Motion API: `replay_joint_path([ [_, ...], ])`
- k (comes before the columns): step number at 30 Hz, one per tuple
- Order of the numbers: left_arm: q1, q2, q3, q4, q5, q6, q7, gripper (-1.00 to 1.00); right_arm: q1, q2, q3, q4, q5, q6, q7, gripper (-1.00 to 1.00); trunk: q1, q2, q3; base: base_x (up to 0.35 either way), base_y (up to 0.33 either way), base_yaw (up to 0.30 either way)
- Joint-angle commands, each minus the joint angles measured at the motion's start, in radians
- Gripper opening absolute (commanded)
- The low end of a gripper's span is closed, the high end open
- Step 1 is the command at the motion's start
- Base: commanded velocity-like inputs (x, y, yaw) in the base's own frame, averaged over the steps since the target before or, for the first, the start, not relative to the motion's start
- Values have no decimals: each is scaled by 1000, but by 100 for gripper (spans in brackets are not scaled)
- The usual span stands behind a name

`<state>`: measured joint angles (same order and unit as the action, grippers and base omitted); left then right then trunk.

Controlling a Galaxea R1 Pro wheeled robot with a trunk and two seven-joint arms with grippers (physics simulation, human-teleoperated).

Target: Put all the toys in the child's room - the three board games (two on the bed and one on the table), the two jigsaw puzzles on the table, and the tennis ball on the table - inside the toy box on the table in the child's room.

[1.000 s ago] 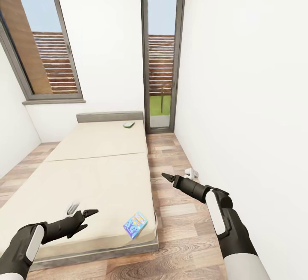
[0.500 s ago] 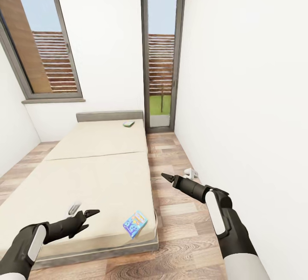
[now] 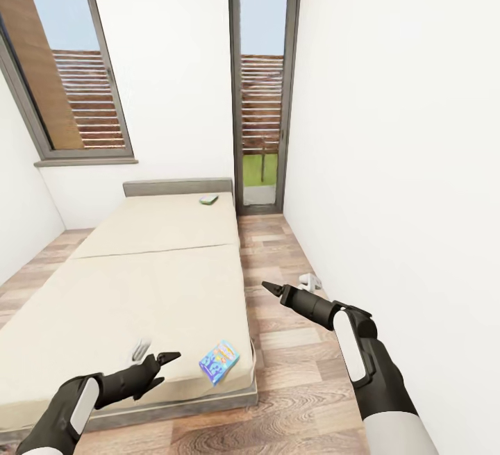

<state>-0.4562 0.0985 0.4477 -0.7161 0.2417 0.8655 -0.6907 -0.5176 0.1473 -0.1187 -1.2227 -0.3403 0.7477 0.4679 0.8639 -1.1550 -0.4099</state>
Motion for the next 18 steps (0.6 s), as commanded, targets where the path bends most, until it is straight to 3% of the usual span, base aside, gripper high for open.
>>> replay_joint_path([
  [1, -1, -3, 2, 2, -2, 2, -4, 100, -1, 1, -4, 0, -2, 8, 3, 100, 4, -8, -4, 0, 0, 0],
  [6, -1, -18, 1, 10, -6, -5, -3, 100, -1, 0, -5, 0, -2, 8, 4, 100, 23, -43, -20, 0, 0, 0],
  [18, -1, -11, 2, 12, -3, -9, -4, 100, -1, 0, -7, -1, -2, 9, 0, 100, 69, -127, -58, 0, 0, 0],
])
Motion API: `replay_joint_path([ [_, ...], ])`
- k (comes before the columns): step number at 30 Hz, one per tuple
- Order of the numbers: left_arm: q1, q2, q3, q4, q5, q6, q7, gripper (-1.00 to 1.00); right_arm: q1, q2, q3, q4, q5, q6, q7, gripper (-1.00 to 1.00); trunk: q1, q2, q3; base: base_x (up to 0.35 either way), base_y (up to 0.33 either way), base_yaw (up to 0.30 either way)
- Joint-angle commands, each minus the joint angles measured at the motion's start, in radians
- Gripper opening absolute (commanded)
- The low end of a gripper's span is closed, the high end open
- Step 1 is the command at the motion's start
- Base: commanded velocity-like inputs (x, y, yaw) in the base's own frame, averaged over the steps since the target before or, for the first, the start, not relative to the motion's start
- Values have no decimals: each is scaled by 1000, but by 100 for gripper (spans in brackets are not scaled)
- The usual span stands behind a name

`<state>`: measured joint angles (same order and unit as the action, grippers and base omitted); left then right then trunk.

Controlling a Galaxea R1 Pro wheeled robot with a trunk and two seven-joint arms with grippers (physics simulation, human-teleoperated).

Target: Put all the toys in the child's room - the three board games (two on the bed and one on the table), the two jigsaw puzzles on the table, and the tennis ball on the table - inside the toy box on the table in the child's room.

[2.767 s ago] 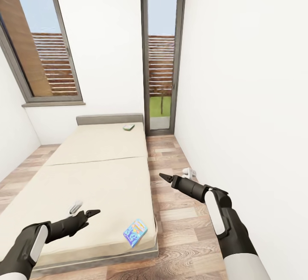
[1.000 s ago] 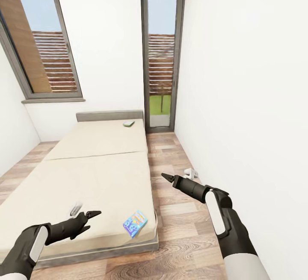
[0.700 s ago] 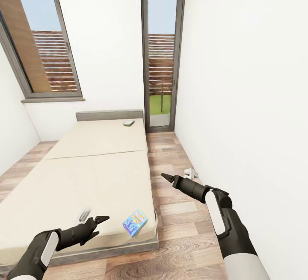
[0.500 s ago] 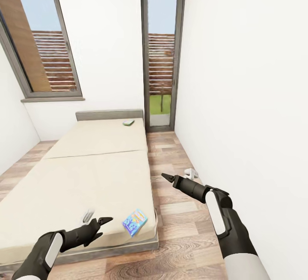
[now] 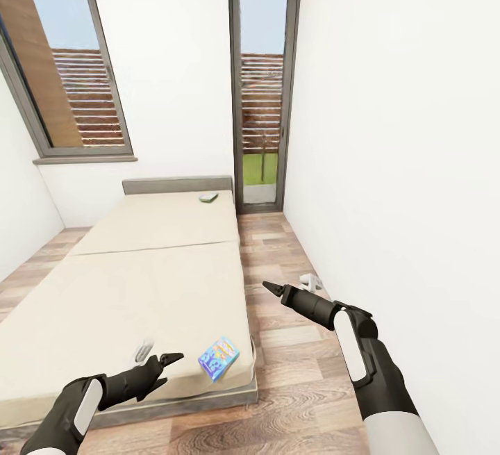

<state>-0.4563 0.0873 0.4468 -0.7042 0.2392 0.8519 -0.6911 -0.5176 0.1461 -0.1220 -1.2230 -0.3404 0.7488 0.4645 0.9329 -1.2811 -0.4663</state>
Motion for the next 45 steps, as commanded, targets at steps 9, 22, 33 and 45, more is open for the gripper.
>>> replay_joint_path([
  [9, -1, -2, 3, 0, -4, 3, -3, 100, -1, 1, -6, -1, 1, 7, -1, 100, 35, -64, -29, 0, 0, 0],
  [22, -26, -23, 0, 6, 0, -45, -2, 100, -1, 2, -6, -1, 0, 7, -2, 100, 84, -155, -70, 0, 0, 0],
  [33, -38, -36, -2, 44, -1, -97, -2, 100, -1, 1, -6, -1, 0, 7, -4, 100, 127, -232, -105, 0, 0, 0],
  [45, -39, -39, 0, 47, -1, -96, -2, 100, -1, 0, -7, 0, 0, 7, -4, 100, 173, -316, -142, 0, 0, 0],
])
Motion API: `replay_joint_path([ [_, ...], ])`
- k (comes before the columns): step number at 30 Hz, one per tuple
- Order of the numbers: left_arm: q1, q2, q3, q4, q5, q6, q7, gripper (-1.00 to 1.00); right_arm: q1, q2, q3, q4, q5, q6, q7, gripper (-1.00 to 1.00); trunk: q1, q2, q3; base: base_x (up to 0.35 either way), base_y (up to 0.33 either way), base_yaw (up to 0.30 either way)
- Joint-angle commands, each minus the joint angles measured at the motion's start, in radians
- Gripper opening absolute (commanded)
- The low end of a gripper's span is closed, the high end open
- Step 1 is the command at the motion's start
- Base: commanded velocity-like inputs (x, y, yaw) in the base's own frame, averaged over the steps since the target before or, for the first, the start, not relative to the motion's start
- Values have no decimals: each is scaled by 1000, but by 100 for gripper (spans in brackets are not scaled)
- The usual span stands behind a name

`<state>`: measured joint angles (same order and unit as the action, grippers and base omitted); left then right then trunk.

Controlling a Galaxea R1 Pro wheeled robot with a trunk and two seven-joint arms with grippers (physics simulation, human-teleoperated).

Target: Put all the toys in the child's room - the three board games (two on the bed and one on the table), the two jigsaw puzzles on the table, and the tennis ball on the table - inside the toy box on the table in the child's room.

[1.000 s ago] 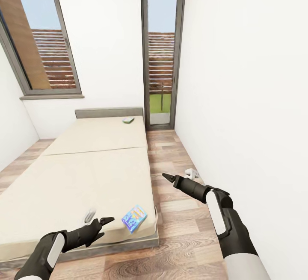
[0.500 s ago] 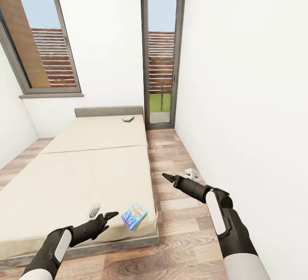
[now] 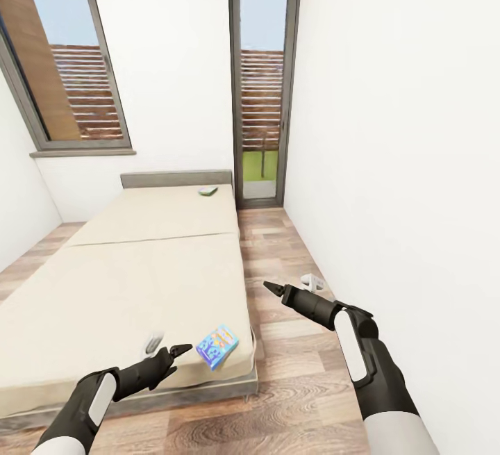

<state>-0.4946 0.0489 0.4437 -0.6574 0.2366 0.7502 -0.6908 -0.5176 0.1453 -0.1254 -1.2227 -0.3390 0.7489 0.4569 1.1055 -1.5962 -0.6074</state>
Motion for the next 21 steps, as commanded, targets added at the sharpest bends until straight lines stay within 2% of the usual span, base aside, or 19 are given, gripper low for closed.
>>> replay_joint_path([
  [1, -1, 0, 3, 0, 1, 6, -3, 100, -1, 1, -3, 0, -2, 7, 3, 100, 4, -8, -4, 0, 0, 0],
  [19, -1, 3, 2, 2, 1, 7, -4, 100, -1, 4, -1, 0, -3, 5, 11, 100, 73, -134, -61, 0, 0, 0],
  [21, -1, -8, -9, -4, 5, 5, -15, 100, -1, 8, -6, 5, -4, -6, 9, 100, 73, -134, -61, 0, 0, 0],
])
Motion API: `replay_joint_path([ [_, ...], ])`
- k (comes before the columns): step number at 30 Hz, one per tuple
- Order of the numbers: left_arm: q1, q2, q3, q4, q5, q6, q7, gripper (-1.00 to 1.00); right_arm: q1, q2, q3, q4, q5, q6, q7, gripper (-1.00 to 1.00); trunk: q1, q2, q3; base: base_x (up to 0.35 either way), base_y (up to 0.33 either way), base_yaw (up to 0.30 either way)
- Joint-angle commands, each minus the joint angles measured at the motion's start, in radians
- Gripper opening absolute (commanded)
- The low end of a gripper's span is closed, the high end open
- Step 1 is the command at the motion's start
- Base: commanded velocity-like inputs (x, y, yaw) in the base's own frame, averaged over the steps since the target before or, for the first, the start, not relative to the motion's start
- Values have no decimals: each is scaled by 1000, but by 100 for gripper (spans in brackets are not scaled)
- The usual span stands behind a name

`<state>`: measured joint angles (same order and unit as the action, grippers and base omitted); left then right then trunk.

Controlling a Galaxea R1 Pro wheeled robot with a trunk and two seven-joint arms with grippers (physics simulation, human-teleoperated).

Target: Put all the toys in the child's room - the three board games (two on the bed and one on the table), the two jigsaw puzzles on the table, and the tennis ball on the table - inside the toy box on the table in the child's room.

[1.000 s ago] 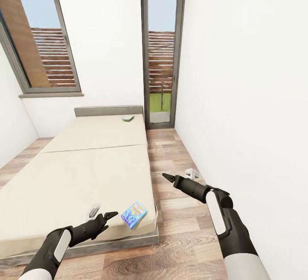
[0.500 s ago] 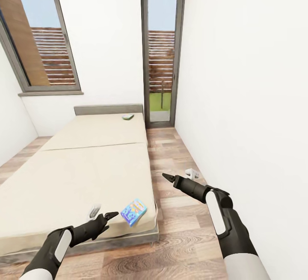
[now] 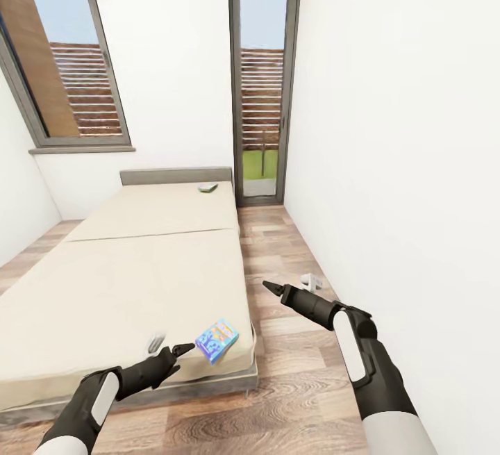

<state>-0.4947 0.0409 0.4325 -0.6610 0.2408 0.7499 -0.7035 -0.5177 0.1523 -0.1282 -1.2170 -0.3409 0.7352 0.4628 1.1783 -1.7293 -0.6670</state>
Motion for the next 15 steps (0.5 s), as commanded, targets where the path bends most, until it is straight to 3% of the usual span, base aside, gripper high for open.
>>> replay_joint_path([
  [1, -1, -6, 6, 0, 1, 5, -7, 100, -1, 2, -3, 0, -2, 3, 3, 100, 0, 0, -1, 0, 0, 0],
  [15, -1, -28, 19, 10, -1, 5, 23, 100, -1, -11, -2, 11, -3, -7, 0, 100, 0, 0, -1, 0, 0, 0],
])
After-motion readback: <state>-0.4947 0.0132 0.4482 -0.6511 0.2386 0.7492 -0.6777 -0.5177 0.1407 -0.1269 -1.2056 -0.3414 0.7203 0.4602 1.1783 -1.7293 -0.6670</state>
